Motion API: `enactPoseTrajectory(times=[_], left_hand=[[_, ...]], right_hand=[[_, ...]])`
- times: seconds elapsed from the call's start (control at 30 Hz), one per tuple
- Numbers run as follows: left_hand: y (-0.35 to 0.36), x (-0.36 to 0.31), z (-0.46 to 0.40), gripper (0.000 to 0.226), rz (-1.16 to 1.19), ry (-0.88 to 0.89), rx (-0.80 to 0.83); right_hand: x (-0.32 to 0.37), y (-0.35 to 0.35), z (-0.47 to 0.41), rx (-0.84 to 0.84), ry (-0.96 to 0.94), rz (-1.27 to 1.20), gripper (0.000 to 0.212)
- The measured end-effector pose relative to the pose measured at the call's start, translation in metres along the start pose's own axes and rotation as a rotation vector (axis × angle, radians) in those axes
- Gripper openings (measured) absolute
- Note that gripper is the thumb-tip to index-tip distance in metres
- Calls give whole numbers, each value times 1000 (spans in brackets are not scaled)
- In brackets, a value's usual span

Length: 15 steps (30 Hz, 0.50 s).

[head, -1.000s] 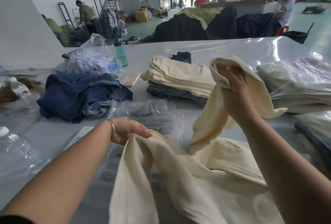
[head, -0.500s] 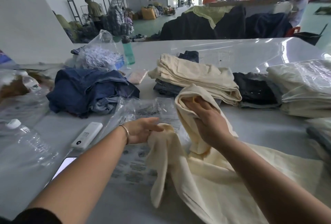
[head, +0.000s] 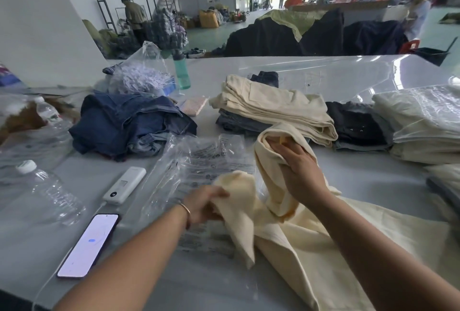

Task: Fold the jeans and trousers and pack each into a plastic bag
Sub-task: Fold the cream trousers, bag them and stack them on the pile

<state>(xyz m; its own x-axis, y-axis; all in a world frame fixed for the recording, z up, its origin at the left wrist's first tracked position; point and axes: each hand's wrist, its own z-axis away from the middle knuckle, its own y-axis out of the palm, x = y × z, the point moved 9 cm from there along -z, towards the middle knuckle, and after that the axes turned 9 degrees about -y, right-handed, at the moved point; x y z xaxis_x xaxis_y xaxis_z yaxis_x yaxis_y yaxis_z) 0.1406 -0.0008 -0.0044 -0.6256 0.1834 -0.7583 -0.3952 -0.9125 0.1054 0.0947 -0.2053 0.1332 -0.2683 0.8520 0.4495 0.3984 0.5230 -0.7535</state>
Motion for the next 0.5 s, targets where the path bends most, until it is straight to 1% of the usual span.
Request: enactPoseTrajectory(times=[0.03, 0.07, 0.1, 0.17, 0.23, 0.3, 0.33, 0.37, 0.4, 0.43, 0.47, 0.5], left_hand=[[-7, -16, 6, 21, 131, 16, 55], [-21, -33, 11, 19, 204, 57, 50], [-40, -47, 15, 19, 244, 88, 2], [-88, -55, 15, 12, 251, 71, -180], [-142, -37, 12, 13, 181, -24, -418], [-190, -17, 13, 7, 131, -63, -627], [-206, -11, 13, 14, 134, -51, -706], [-217, -1, 11, 27, 149, -47, -748], [-220, 7, 9, 36, 181, -46, -737], [-216, 16, 9, 40, 211, -41, -712], [-211, 23, 8, 39, 201, -28, -701], [-207, 28, 10, 35, 125, -11, -712]], right_hand=[[-7, -4, 0, -20, 23, -2, 53], [-15, -8, 0, -44, 49, -4, 53], [-22, -14, -1, -75, 70, -11, 53], [-32, -28, -3, -154, 82, -39, 51], [-35, -46, -9, -238, 68, -22, 47], [-32, -70, -20, -313, 58, -6, 45], [-28, -82, -27, -344, 47, 1, 44], [-21, -94, -36, -377, 24, 38, 44], [-11, -103, -44, -397, -8, 86, 44], [4, -108, -54, -412, -51, 90, 43], [19, -107, -64, -415, -95, 24, 41], [36, -98, -73, -399, -146, -71, 39]])
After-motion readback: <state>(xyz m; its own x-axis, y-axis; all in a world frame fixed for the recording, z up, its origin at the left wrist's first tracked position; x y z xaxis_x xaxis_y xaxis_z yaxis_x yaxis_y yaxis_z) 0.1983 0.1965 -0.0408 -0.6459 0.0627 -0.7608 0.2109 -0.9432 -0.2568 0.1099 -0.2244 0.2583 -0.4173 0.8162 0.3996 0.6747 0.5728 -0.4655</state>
